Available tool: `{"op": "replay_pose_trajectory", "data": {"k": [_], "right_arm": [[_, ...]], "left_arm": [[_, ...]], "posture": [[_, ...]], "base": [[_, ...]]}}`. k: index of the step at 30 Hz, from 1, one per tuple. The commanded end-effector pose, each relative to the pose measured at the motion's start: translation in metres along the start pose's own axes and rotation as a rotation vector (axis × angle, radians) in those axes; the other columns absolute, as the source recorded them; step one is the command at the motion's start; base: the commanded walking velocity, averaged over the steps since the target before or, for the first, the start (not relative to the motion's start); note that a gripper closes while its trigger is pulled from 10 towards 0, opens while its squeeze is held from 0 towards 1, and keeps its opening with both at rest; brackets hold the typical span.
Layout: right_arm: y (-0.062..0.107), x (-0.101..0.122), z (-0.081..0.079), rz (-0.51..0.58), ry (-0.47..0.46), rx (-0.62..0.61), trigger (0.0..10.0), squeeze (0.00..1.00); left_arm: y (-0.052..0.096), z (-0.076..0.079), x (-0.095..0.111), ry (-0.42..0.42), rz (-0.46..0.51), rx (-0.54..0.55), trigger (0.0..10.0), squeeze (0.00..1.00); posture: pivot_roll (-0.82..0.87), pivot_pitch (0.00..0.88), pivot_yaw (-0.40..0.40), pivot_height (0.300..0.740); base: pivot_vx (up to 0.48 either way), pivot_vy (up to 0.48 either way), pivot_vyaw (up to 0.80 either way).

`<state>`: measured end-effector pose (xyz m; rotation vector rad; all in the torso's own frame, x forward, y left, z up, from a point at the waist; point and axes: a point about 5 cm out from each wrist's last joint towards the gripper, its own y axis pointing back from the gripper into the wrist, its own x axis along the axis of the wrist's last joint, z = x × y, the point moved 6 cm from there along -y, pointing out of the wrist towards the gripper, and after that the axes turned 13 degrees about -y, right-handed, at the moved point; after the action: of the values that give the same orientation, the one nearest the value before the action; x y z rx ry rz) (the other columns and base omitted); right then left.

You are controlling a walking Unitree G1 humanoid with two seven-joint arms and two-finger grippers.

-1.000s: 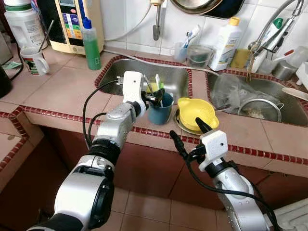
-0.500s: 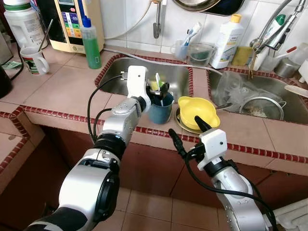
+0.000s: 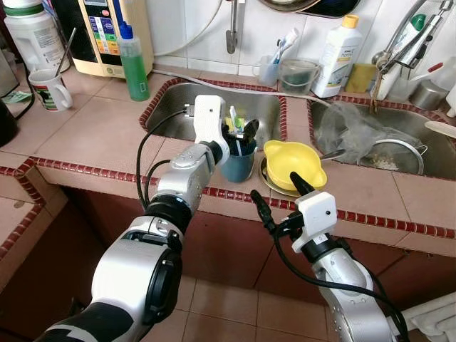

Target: Kitchen organization

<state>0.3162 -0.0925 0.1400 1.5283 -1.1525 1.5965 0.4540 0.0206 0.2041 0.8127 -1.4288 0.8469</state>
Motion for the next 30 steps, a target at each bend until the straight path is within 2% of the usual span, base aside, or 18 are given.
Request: {"op": "replay_pose_trajectory", "data": {"k": [1,12,30], "right_arm": [[0.0003,0.0073,-0.0021,0.021,0.008,0.006,10.0,0.00],[-0.0005,0.0065,-0.0026,0.018,0.011,0.007,10.0,0.00],[-0.0013,0.0089,0.0031,0.024,0.029,-0.009,10.0,0.00]], "left_arm": [[-0.0038,0.0057,0.0123,0.002,0.033,-0.027,0.0,0.00],[-0.0037,0.0098,0.0132,-0.005,0.049,-0.057,0.0,0.00],[-0.0028,0.0068,0.0156,-0.011,0.064,-0.061,0.0,0.00]], "posture": [[-0.19,0.011,0.019,0.740],[-0.18,0.010,0.014,0.740],[-0.18,0.012,0.011,0.740]], "base": [[0.000,0.000,0.00],[0.000,0.000,0.00],[0.000,0.000,0.00]]}}
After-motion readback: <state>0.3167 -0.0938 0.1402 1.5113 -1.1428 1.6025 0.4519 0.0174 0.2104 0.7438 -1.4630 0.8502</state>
